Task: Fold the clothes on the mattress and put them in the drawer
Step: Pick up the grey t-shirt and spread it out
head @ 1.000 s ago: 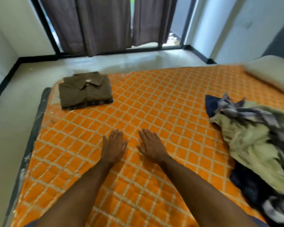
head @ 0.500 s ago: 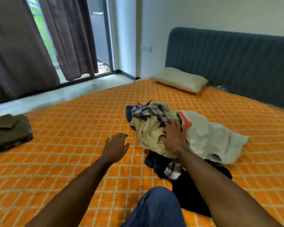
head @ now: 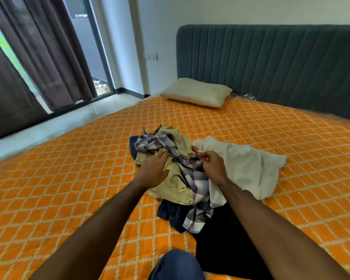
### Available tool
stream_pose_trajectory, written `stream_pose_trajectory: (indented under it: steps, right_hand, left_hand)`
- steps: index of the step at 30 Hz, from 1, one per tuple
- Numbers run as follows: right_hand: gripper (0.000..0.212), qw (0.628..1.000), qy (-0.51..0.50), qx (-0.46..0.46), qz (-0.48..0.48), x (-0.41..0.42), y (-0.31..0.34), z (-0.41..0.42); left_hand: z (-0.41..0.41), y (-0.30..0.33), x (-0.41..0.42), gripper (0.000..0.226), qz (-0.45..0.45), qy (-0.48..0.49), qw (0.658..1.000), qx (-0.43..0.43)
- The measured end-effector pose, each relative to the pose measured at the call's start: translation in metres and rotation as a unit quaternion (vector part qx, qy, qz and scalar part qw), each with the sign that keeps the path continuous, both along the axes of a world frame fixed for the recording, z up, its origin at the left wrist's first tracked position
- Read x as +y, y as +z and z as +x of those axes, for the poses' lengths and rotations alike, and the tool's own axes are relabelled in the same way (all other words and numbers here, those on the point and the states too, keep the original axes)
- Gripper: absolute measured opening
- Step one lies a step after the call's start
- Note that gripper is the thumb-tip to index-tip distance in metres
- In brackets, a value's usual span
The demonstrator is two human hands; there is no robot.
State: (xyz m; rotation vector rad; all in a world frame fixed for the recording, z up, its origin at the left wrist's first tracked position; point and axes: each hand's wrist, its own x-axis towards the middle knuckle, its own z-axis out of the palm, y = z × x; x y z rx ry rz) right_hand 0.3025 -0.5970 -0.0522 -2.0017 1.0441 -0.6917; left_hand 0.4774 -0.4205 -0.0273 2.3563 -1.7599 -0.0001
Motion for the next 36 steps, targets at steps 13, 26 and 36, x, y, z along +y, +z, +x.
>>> stream_pose_trajectory:
  steps: [13,26,36]
  right_hand:
    - [0.031,0.846,-0.021,-0.329,0.420,0.032,0.043,-0.041]
    - [0.041,0.728,0.295,-0.419,0.454,0.088,0.237,0.034]
    - [0.047,0.837,0.425,-0.239,0.248,0.200,0.276,0.081]
  left_hand:
    - [-0.039,-0.017,-0.073,0.084,-0.013,0.012,0.991,0.132]
    - [-0.023,0.194,0.017,0.025,-0.393,-0.011,0.831,0.392]
    - [0.026,0.327,0.179,0.021,-0.585,0.099,0.772,0.229]
